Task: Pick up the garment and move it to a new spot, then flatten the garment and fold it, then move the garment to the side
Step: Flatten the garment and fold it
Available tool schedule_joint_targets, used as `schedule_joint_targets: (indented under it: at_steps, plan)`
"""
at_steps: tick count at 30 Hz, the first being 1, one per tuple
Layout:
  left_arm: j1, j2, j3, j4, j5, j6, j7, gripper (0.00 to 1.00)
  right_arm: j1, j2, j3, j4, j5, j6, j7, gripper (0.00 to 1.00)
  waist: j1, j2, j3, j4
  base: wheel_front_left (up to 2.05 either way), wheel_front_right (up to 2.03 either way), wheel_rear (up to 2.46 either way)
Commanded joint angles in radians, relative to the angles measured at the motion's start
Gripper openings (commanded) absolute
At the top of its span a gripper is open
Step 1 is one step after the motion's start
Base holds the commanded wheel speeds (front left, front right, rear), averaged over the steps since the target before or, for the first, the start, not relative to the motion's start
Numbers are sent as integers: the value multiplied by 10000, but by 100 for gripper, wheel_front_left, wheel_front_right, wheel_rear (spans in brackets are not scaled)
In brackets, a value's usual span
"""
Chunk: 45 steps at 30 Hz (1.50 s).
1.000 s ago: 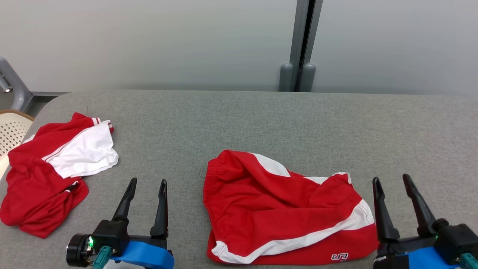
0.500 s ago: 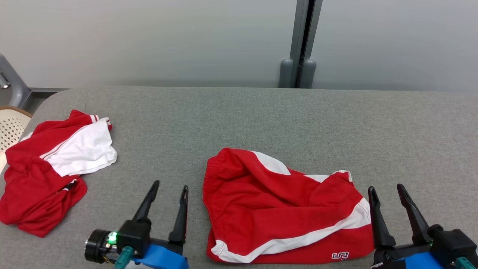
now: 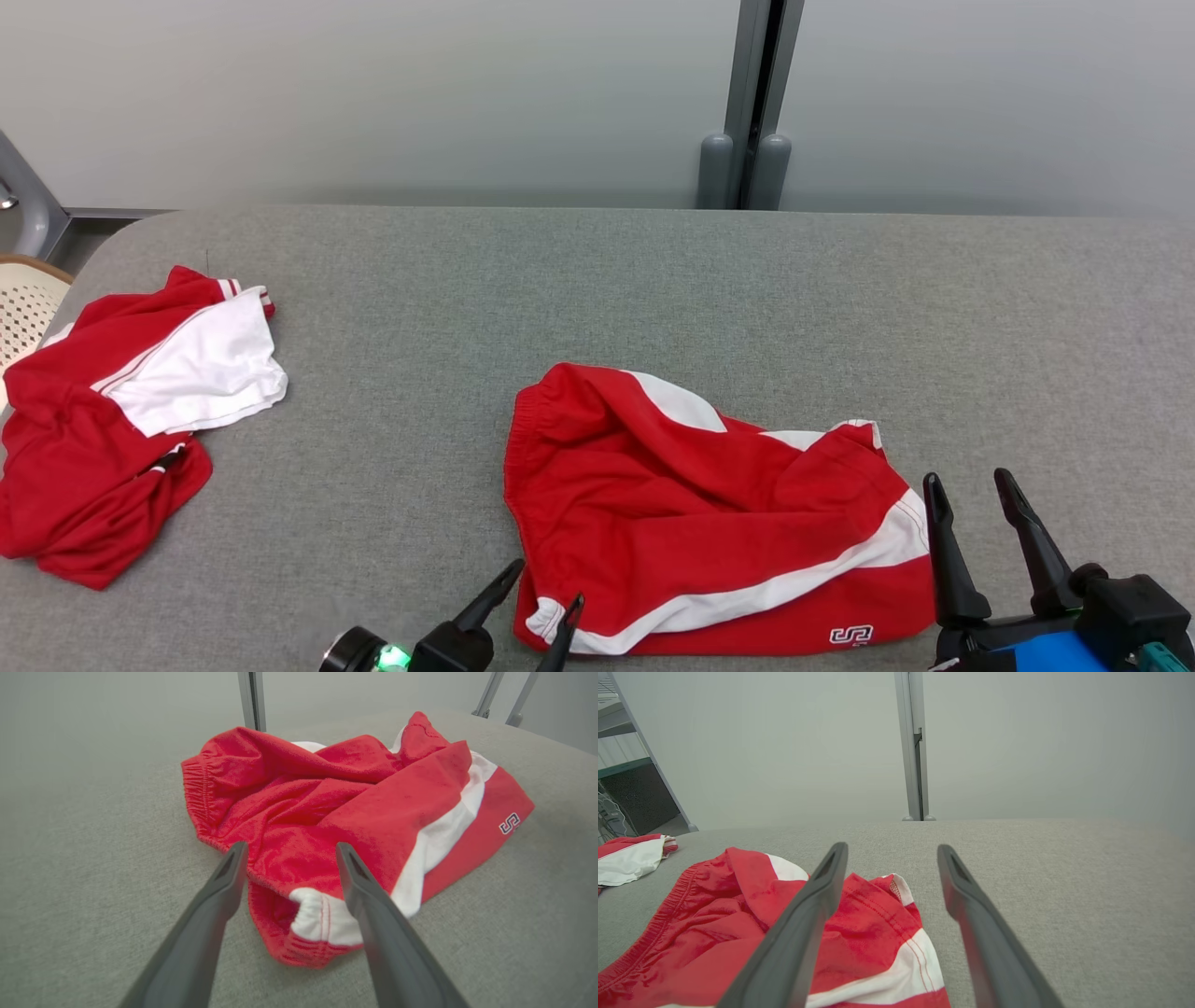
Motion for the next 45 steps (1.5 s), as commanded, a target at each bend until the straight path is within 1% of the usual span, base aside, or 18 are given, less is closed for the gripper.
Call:
schedule_joint_targets:
  at_steps: [1, 4, 9, 14, 15, 16, 17, 18, 21, 24, 29, 32, 34, 35, 36, 37, 40, 45]
  plan:
    - [-139, 157, -269, 117, -209, -5, 136, 100, -98, 11, -29, 43, 60, 5, -37, 100, 0, -1, 23, 2, 0, 0, 0]
    - [-181, 293, -582, 373, -553, -6, 379, 100, -144, 12, -4, 96, 87, 5, -37, 100, 0, -1, 33, -34, 0, 0, 0]
    - [-279, 332, -1062, 894, -1121, -6, 812, 100, -196, 10, 60, 202, 155, 5, -37, 100, 0, -1, 30, -139, 0, 0, 0]
    - [-541, 224, -1631, 1212, -1518, -7, 751, 100, -236, 9, 46, 276, 172, 5, -37, 100, 0, -1, 25, -263, 0, 0, 0]
    - [-581, 187, -1734, 1296, -1611, -7, 750, 83, -245, 10, 48, 295, 175, 5, -37, 100, 0, -1, 16, -283, 0, 0, 0]
    - [-647, 171, -1817, 1393, -1666, -7, 767, 43, -246, 10, 50, 308, 177, 5, -37, 100, 0, -1, 13, -298, 0, 0, 0]
    - [-746, 171, -1897, 1498, -1721, -7, 782, 10, -253, 10, 63, 321, 169, 5, -37, 100, 0, -1, 16, -317, 0, 0, 0]
    - [-850, 145, -1933, 1598, -1813, -7, 765, 0, -258, 10, 75, 351, 170, 5, -37, 100, 0, -1, 9, -337, 0, 0, 0]
    - [-1113, 84, -1700, 1847, -2075, 5, 517, 0, -238, 9, 36, 429, 202, 5, -37, 100, 0, -1, -14, -371, 0, 0, 0]
    - [-1368, 243, -1203, 1986, -2278, 214, 216, 0, -128, 9, -78, 595, 150, 5, -37, 100, 0, -1, -37, -339, 0, 0, 0]
    - [-1530, 674, -438, 1967, -2506, 511, -27, 0, 48, 9, -172, 901, 90, 3, -37, 100, 0, -1, -74, -237, 0, 0, 0]
    - [-1446, 805, -220, 1916, -2589, 570, -46, 0, 44, 9, -175, 1008, 102, 5, -37, 100, 0, -1, -68, -211, 0, 0, 0]
    - [-1293, 828, -131, 1926, -2658, 531, -67, 0, 15, 9, -175, 1082, 125, 5, -37, 100, 0, -1, -50, -194, 0, 0, 0]
    - [-1242, 808, -113, 1912, -2700, 490, -76, 13, -4, 9, -171, 1113, 154, 5, -35, 100, 0, -1, -44, -188, 0, 0, 0]
    - [-1211, 787, -99, 1894, -2716, 456, -85, 65, -21, 9, -166, 1135, 173, 5, -37, 100, 0, -1, -38, -184, 0, 0, 0]
    - [-1171, 743, -76, 1877, -2722, 446, -95, 100, -37, 9, -152, 1156, 183, 5, -37, 100, 0, -1, -45, -184, 0, 0, 0]
    - [-1018, 615, 226, 1608, -2768, 578, -103, 100, -66, 9, -127, 1187, 256, 5, -37, 100, 0, -1, -51, -181, 0, 0, 0]
    - [-465, 451, 1393, 227, -2336, 968, -99, 100, -150, 8, -215, 1091, 261, 5, -35, 100, 0, -1, -13, -101, 0, 0, 0]
